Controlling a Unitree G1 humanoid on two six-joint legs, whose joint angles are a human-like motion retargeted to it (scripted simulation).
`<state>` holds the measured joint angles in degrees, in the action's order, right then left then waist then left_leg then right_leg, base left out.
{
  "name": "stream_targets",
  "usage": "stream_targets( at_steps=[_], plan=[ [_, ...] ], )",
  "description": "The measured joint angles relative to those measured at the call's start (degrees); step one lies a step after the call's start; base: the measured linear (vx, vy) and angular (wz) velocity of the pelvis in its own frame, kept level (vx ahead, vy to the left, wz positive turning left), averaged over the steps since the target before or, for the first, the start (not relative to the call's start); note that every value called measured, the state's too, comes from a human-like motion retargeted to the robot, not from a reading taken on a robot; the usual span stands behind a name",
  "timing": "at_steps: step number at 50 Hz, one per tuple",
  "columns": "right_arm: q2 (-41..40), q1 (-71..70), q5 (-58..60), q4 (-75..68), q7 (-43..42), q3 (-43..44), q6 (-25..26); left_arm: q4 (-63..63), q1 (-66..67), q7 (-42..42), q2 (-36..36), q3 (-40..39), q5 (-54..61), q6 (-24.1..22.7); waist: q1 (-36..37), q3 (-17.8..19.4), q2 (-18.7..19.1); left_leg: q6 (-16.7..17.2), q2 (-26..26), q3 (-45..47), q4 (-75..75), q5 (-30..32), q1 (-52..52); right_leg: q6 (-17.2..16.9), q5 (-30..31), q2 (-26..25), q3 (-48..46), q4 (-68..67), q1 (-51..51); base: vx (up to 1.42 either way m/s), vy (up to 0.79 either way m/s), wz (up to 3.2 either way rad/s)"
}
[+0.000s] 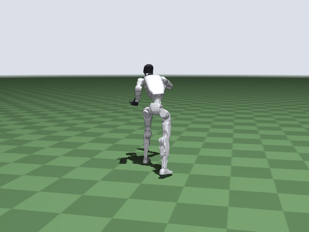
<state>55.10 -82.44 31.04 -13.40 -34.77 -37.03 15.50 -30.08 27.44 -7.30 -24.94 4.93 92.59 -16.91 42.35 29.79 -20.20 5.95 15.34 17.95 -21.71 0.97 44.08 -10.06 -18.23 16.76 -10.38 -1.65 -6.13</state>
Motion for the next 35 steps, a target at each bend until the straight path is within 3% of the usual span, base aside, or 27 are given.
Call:
stream_targets(
  at_steps=[2, 5, 7, 8, 10, 12, 13, 15, 18, 20, 21, 23, 25, 27, 30, 35],
  plan=[
    [-5.89, -14.67, -19.86, -32.88, -4.97, -12.34, 1.85, 0.1, 2.52, -3.67, 0.28, 2.78, 10.56, 2.79, 2.19, 0.0, 0.83, 0.21, -1.19, 0.46, -1.96, -1.12, 2.36, -1.17, 1.89, 1.13, -0.21, 0.74, 0.75, 0.25, 0.26, 0.44],
    [-13.17, -24.69, -61.06, -67.83, -0.33, -3.78, -1.48, -1.05, -1.69, -3.72, -0.14, 4.28, 14.2, 7.56, 6.06, 0.0, 2.79, 0.65, -3.17, 1.45, -1.88, -1.7, 3.33, -2.24, 4.93, 2.85, 0.22, 0.44, 1.92, 0.24, 0.24, 0.31],
    [-14.75, -23.73, -76.27, -67.17, 0.08, 5.33, -7.37, -2.84, -7.85, -2.53, 3.44, 3.82, 9.04, 8.71, 6.27, 0.0, 3.85, 1.02, -4.75, 2.15, 1.14, -1.16, 1.61, -2.59, 7.56, 3.72, 0.62, -0.19, 2.37, 0.21, 0.24, 0.16],
    [-16.49, -18.94, -77.44, -59.05, -0.2, 7.08, -12.27, -3.85, -11.5, -1.67, 6.2, 3.15, 4.96, 8.69, 5.52, 0.0, 4.01, 1.3, -5.51, 2.48, 3.19, -0.72, 0.07, -2.49, 8.85, 3.97, 0.83, -0.58, 2.4, 0.2, 0.23, -0.03],
    [-20.65, -9.91, -60.82, -41.47, -4.97, 3.89, -19.21, -6.84, -20.31, 0.41, 13.75, 4.84, 9.1, 0.05, 3.24, 0.0, 5.21, 3.11, -4.76, 2.8, 2.72, -1.86, -2.64, -1.96, 11.25, 3.3, 1.02, -1.48, 1.38, 0.19, 0.22, -0.33],
    [-21.57, -0.72, -30.82, -22.33, -5.0, 1.1, -13.15, -7.81, -32.38, 9.33, 14.04, 4.7, -26.47, -3.75, 0.6, -0.08, 6.91, 4.52, -3.38, 3.45, 2.47, -3.14, -6.29, -1.81, 14.02, 2.48, 0.08, -2.97, 0.21, 0.14, 0.18, -0.63],
    [-22.27, 3.4, -20.9, -14.7, -3.95, -0.06, -11.19, -8.16, -39.3, 15.1, 12.85, 5.23, -38.21, -4.33, -0.92, -0.32, 7.03, 4.04, -3.17, 4.0, 3.38, -3.5, -8.11, -1.73, 15.39, 2.53, -0.81, -3.91, 0.08, 0.11, 0.14, -0.68],
    [-24.43, 13.13, -12.63, -1.95, 0.96, -0.57, -12.56, -6.39, -55.69, 23.68, 6.88, 5.97, -56.74, -2.1, -4.05, -1.25, 6.88, 3.75, -2.7, 4.9, 5.35, -4.16, -11.54, -1.76, 17.51, 2.57, -2.9, -5.22, -0.53, 0.09, 0.11, -0.65],
    [-29.48, 30.58, -17.51, 8.62, 8.16, 0.62, -19.33, 7.53, -84.55, 26.78, -6.04, 11.41, -76.48, 4.56, -10.51, -4.3, 5.66, 4.66, -2.47, 5.5, 7.7, -4.2, -14.26, -1.88, 19.56, 2.44, -6.34, -5.6, -1.29, 0.05, 0.07, -0.31],
    [-32.42, 42.4, -20.38, 12.47, 8.3, 1.82, -21.95, 26.53, -105.7, 30.11, -12.36, 22.28, -91.77, 9.59, -15.76, -6.75, 4.65, 4.65, -2.82, 5.25, 8.74, -4.03, -14.33, -1.89, 20.37, 2.38, -8.52, -5.72, -1.22, 0.0, 0.06, 0.14],
    [-33.12, 47.1, -21.78, 13.28, 6.22, 2.35, -22.37, 39.46, -116.28, 33.83, -12.9, 30.56, -95.82, 12.74, -18.38, -7.07, 3.43, 2.07, -5.36, 5.53, 14.3, -1.37, -15.98, -1.98, 20.3, 3.72, -9.25, -6.16, -0.55, -0.04, 0.06, 0.34],
    [-33.85, 55.6, -25.75, 14.55, 3.01, 3.52, -23.49, 68.54, -134.17, 38.88, -9.69, 48.91, -101.99, 18.08, -23.22, -7.77, 2.36, 0.25, -7.58, 5.33, 19.06, 1.01, -17.04, -2.44, 20.33, 4.67, -10.41, -6.17, -0.26, -0.06, 0.05, 0.37],
    [-32.45, 62.03, -30.22, 15.41, 2.72, 4.08, -24.32, 96.5, -143.4, 35.84, -2.22, 65.72, -103.36, 20.65, -27.52, -8.26, 2.51, 0.24, -8.14, 4.72, 19.95, 1.81, -16.55, -3.1, 20.51, 4.71, -11.05, -5.62, -0.35, -0.08, 0.04, 0.25],
    [-29.63, 66.65, -33.93, 16.31, 5.32, 4.07, -25.27, 111.3, -144.8, 29.12, 1.91, 75.06, -105.34, 19.56, -30.65, -8.16, 3.09, 0.37, -8.27, 4.67, 19.99, 2.07, -15.88, -3.8, 20.59, 4.79, -10.98, -5.08, -0.12, -0.09, 0.04, 0.01],
    [-25.79, 71.74, -37.67, 18.37, 9.04, 4.19, -26.43, 108.27, -144.72, 34.34, -0.77, 74.35, -103.66, 16.59, -32.46, -7.29, 2.9, 0.45, -7.77, 5.88, 19.95, 1.6, -15.6, -3.91, 20.47, 5.19, -10.39, -4.95, 1.05, -0.07, 0.02, -0.43],
    [-23.89, 76.16, -37.03, 21.0, 11.17, 5.65, -25.11, 68.16, -130.05, 41.91, -9.82, 50.95, -89.36, 9.46, -28.94, -5.29, 0.25, 0.14, -7.73, 9.95, 19.04, -0.46, -15.24, -3.23, 20.67, 7.71, -12.98, -4.03, 3.14, -0.02, 0.02, -0.59]
  ],
)
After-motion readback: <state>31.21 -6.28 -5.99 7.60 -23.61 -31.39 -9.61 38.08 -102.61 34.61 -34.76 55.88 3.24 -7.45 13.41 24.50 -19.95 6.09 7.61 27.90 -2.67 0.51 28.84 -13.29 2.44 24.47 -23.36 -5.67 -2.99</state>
